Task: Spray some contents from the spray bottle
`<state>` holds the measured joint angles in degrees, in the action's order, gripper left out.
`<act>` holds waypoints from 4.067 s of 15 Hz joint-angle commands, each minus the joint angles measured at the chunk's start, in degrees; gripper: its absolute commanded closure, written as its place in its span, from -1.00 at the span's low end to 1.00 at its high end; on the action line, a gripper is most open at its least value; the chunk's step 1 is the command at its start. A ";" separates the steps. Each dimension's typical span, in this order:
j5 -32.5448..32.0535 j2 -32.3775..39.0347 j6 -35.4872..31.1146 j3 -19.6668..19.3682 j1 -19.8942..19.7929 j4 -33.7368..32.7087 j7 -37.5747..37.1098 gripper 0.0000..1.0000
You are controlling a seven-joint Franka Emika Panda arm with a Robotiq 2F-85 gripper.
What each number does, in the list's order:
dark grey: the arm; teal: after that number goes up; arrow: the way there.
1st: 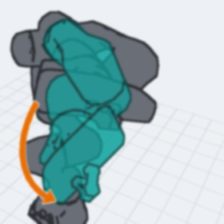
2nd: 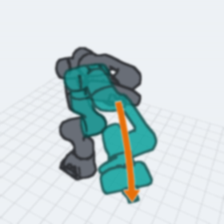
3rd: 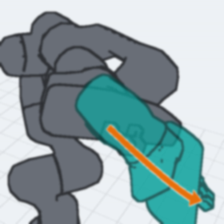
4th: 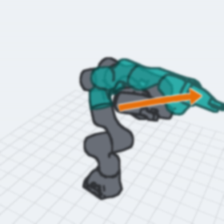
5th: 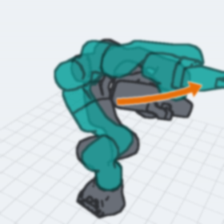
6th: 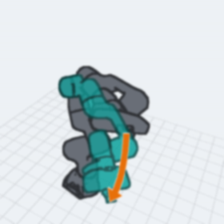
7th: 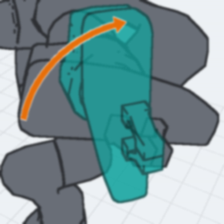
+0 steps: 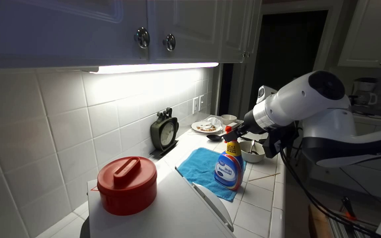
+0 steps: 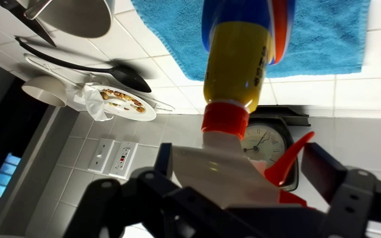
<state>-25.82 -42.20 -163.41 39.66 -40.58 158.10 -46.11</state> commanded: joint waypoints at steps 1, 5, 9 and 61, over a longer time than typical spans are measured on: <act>-2.06 -0.90 1.19 0.99 -1.20 0.00 -2.66 -1.00; -1.73 1.20 -0.66 -0.76 -0.11 0.00 -1.48 -1.00; -2.24 2.67 -4.03 -2.62 0.84 0.00 -1.13 -1.00; -14.67 8.26 6.76 -27.35 23.46 -0.42 3.59 -1.00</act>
<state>-38.56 -34.88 -155.52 14.10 -18.75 157.68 -40.86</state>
